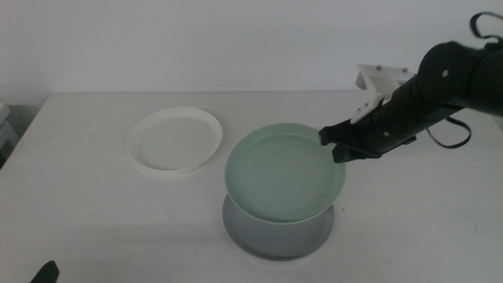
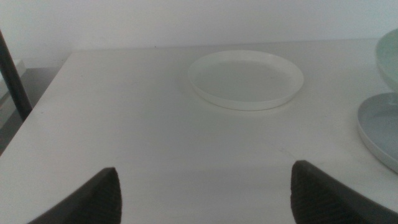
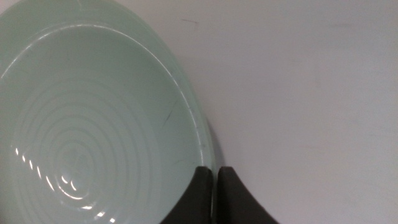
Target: Stack the three bowls on top of each other.
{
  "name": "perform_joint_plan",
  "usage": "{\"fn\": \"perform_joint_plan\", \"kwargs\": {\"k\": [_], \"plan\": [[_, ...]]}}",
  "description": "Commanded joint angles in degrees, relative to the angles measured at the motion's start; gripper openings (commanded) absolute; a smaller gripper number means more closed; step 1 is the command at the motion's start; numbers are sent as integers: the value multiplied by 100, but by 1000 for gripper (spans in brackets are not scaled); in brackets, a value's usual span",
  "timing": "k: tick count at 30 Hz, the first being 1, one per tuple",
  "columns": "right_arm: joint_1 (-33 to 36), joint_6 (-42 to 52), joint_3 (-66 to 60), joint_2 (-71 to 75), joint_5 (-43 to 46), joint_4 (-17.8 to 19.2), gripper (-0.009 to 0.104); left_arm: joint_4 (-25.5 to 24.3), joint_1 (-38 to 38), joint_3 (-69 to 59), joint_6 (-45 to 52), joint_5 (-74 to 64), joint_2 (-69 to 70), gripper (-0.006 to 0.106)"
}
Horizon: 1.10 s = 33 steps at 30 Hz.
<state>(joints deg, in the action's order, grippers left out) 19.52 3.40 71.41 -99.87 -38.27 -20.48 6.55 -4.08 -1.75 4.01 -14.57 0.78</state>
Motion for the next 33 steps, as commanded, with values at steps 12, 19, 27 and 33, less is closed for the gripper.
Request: {"fn": "perform_joint_plan", "kwargs": {"k": [12,19,27,33], "plan": [[85,62,-11,-248,288,-353,-1,60,5,26,-24,450,77,100],[97,442,-11,-393,176,-556,-1,60,5,26,-24,450,77,100],[182,487,-11,-397,217,-583,8,60,5,26,-24,450,77,100],[179,487,26,-360,192,-570,36,60,5,26,-24,450,77,100]]}}
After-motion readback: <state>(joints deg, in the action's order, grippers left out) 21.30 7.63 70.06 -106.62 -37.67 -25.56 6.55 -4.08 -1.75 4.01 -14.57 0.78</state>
